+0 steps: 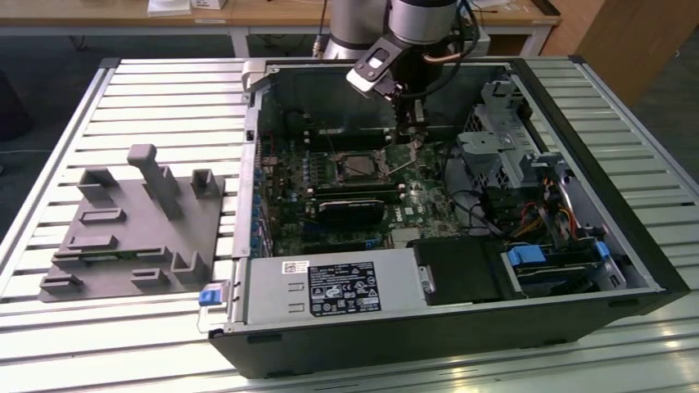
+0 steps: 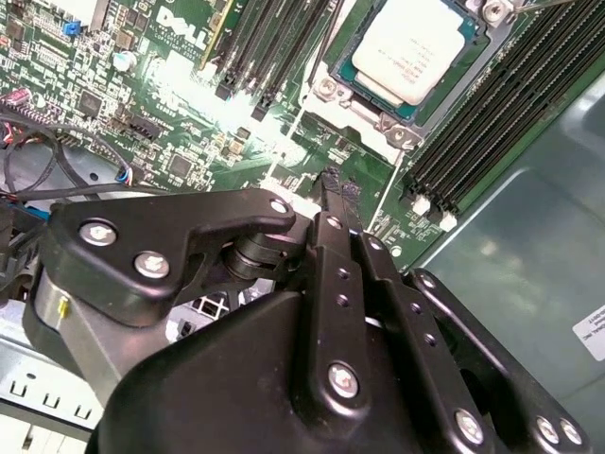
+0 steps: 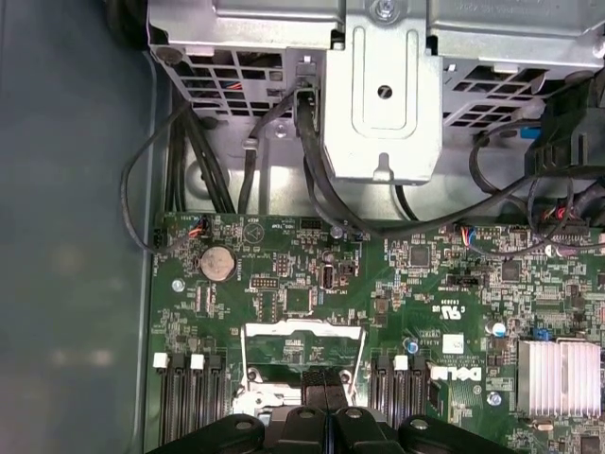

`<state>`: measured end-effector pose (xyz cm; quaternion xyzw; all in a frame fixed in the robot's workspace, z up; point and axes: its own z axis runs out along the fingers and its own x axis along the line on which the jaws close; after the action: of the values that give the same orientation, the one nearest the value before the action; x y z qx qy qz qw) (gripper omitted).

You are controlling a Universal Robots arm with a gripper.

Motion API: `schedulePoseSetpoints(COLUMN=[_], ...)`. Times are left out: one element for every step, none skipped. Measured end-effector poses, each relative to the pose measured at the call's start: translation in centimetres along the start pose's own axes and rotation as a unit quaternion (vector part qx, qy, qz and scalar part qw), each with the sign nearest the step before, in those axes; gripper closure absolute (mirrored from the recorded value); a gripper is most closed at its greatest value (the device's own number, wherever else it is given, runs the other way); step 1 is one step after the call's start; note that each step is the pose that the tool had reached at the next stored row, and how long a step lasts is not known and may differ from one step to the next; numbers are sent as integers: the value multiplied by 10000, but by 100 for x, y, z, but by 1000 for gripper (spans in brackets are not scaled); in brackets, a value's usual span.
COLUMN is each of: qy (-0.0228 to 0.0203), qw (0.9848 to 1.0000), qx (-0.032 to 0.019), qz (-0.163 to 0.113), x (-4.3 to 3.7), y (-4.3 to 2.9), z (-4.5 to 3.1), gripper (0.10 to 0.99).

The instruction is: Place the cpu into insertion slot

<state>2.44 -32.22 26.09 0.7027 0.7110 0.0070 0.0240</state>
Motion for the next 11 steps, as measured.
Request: schedulePoseSetpoints(qy=[0,0,0,0,0,0,0,0,0,0,0], qw=[10000,10000,10000,10000,10000,10000,10000,10000,10000,10000,10000], qx=[0,0,0,0,0,0,0,0,0,1,1], qz=[0,0,0,0,0,0,0,0,0,1,0], x=[0,0,0,0,0,0,0,0,0,0,0], y=[5,10,15,18,21,24,27,32,36,36,37], z=[1,1,1,1,2,2,2,2,3,3,3], gripper=[980,980,980,980,980,980,980,980,980,980,980])
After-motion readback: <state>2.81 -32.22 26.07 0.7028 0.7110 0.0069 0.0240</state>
